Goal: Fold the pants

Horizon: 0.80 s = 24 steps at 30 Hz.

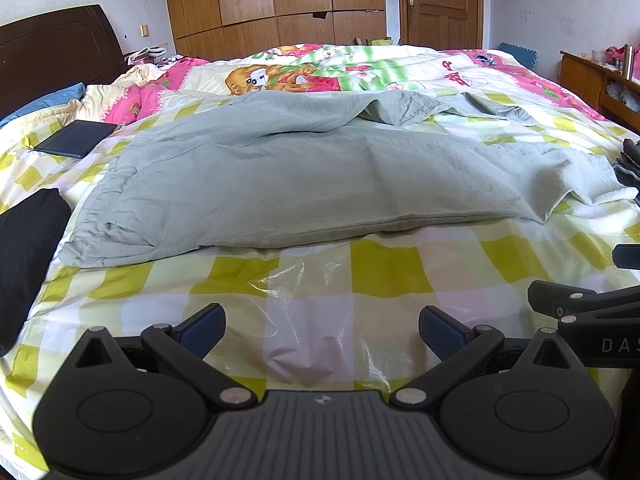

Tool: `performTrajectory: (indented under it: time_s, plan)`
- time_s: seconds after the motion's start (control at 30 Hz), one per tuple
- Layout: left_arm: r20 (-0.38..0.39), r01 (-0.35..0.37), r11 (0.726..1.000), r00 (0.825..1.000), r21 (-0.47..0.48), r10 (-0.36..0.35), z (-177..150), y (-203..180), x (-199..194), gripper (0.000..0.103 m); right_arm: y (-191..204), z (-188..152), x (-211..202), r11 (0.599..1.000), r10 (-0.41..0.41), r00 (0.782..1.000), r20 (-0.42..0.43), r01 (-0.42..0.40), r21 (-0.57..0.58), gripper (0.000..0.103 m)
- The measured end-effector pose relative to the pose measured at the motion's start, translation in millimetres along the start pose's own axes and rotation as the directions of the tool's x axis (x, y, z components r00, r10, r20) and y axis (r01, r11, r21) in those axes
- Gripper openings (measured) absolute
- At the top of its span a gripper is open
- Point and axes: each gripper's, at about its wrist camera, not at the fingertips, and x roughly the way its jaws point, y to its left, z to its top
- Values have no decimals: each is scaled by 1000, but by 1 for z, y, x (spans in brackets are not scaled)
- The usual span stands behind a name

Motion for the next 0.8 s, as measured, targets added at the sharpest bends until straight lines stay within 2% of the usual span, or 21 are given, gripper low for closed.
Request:
performTrajectory:
  time_s: [0.63,0.8]
  plan:
    - [8,0,1000,1000,5,0,0,-1,0,103,4,-2,2,1000,5,1000,2,-5,-5,100]
    - [8,1,1000,1000,5,-1,0,0,1,103,6,0,4,1000,11,1000,0,-11,-17,97]
